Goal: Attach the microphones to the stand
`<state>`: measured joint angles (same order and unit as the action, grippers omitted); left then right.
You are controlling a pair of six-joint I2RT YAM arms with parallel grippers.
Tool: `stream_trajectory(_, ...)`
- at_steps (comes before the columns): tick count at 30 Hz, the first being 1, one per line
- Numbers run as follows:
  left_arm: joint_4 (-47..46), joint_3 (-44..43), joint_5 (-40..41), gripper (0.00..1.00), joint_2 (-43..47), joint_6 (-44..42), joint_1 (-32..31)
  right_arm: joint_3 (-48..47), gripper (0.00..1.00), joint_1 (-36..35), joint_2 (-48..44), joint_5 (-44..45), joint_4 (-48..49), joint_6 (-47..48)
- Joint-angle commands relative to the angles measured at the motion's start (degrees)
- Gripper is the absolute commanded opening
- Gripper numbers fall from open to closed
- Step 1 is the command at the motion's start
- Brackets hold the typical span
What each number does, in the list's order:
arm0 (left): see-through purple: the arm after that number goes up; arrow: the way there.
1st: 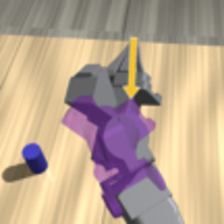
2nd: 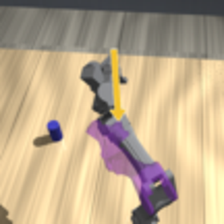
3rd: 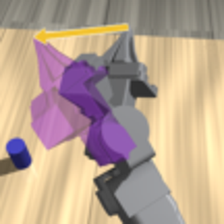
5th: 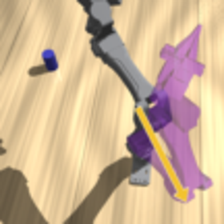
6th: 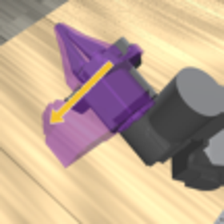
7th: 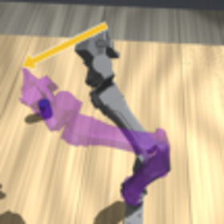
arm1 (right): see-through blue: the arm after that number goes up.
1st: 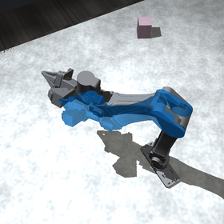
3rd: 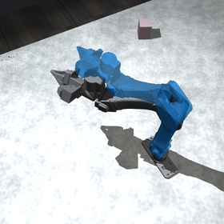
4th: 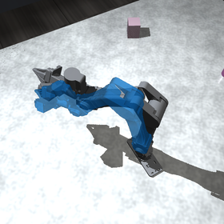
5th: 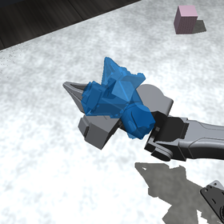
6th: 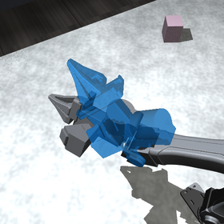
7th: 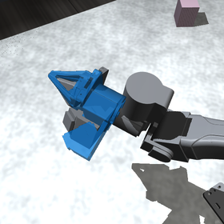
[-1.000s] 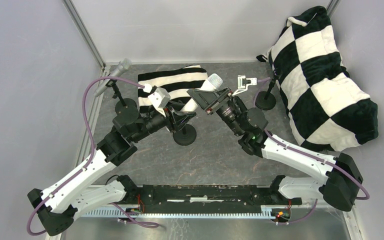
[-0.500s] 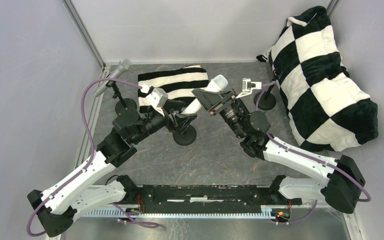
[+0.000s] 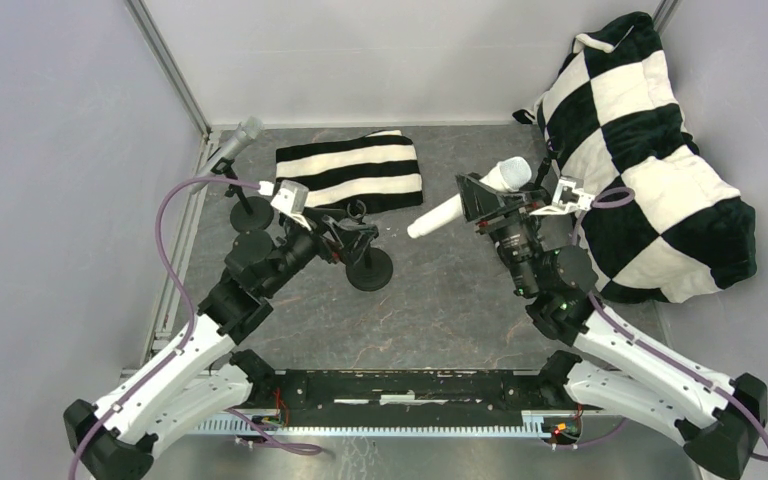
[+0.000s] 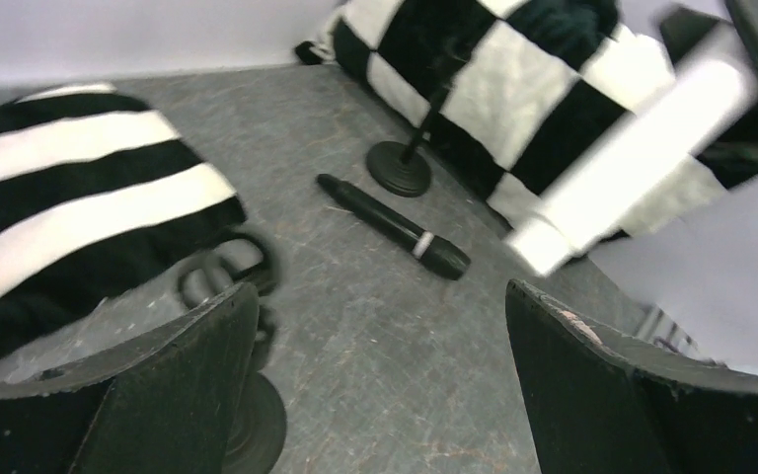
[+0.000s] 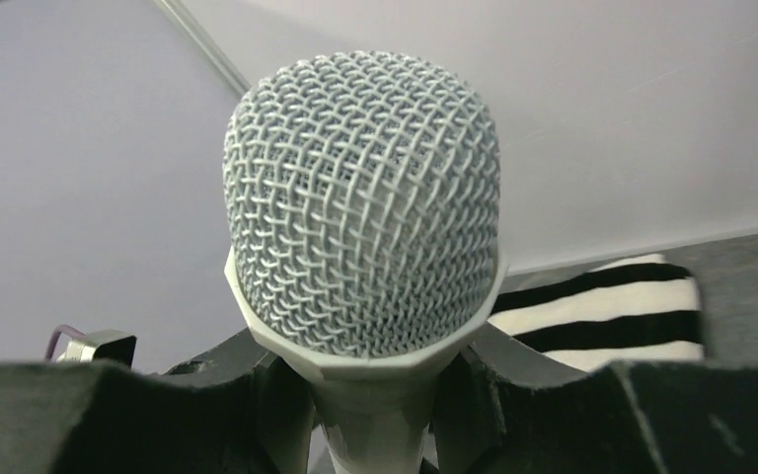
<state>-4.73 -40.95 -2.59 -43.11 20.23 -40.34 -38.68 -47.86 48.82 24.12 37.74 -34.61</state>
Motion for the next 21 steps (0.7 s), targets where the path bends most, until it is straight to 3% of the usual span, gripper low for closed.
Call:
stream_trajectory(1, -9.5, 5.1, -6.65, 1.0, 0.52, 11.85, 9.34, 1.96, 0.0, 0.32, -4.54, 4.42, -6.88, 7.74)
stream_trajectory(5, -15.19, 9.46, -12.59, 1.0, 0.54, 14.87, 16.1, 3.94, 0.0, 0.37, -8.07, 4.95, -11.09, 8.78)
stream_trajectory(12, -23.01, 16.06, -17.11, 1.0, -1.17, 12.67, 16.3, 4.97, 0.0, 0.4, -12.26, 6.37, -16.31, 10.62)
stream_trajectory(21, -28.98, 19.88, -16.03, 0.95, -6.82, 8.14, 16.3, 4.23, 0.0, 0.39, -14.48, 6.99, -20.43, 12.02)
